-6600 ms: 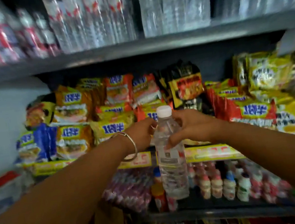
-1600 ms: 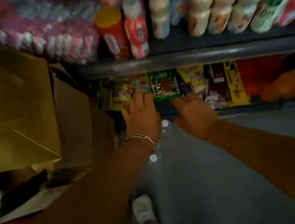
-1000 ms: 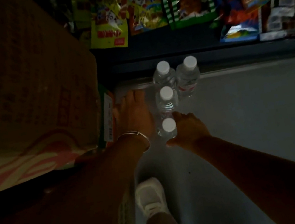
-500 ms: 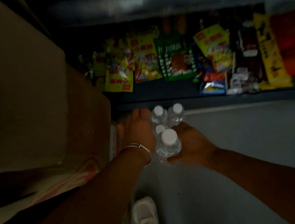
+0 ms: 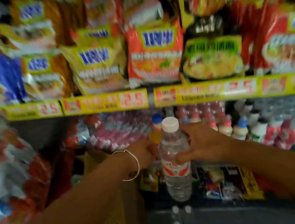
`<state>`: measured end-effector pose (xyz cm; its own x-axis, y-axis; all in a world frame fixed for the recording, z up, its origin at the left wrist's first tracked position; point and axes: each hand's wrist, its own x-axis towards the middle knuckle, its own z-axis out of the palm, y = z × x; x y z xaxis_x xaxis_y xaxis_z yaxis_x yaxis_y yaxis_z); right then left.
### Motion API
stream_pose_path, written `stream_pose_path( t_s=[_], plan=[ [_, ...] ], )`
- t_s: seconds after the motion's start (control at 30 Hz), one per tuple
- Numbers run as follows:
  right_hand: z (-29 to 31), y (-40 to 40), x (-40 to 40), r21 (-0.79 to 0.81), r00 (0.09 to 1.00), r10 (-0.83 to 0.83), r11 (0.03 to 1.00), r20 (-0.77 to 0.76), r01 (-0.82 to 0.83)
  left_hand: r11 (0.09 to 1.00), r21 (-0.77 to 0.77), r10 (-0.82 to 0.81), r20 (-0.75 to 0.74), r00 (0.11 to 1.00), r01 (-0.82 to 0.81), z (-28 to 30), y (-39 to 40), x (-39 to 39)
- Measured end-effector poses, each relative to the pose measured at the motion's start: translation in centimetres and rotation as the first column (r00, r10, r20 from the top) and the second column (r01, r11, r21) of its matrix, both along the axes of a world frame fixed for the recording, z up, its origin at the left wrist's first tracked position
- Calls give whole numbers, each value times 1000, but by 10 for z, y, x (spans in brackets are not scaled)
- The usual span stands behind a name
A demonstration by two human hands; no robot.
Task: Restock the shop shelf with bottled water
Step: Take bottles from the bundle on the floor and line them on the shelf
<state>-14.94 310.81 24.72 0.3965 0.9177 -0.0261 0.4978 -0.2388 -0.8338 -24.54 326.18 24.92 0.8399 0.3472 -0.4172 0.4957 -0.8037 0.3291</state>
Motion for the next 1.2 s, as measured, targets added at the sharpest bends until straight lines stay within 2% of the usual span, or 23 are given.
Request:
stream_pose_path(
  t_s=[0.17,0.23,0.3,0.6,0.77,1.0,1.07,1.2],
  plan=[
    [162,28,-1,115,985,-43,993,169,24,999,35,-28,145,989,23,148,23,-14],
    [221,41,-7,170,971,-63,985,232,23,996,-86,41,263,964,-19,196,39,-18],
    [273,54,-10,225,964,-74,974,255,15,991,-124,82,338,938,-42,242,58,-23],
    [450,136,-16,417,940,-131,909,315,-13,987,-140,139,541,829,-74,412,144,-45],
    [516,189,-19,480,949,-127,877,288,-29,991,-40,123,654,746,-128,460,193,-46],
    [565,265,-9,542,938,-211,840,275,30,972,59,112,738,666,-229,483,248,-31],
    [569,285,-3,533,932,-226,845,283,43,964,112,93,711,698,-242,484,260,-26],
    [564,316,8,481,918,-240,875,314,64,933,272,47,560,827,-237,477,278,-15]
  ],
)
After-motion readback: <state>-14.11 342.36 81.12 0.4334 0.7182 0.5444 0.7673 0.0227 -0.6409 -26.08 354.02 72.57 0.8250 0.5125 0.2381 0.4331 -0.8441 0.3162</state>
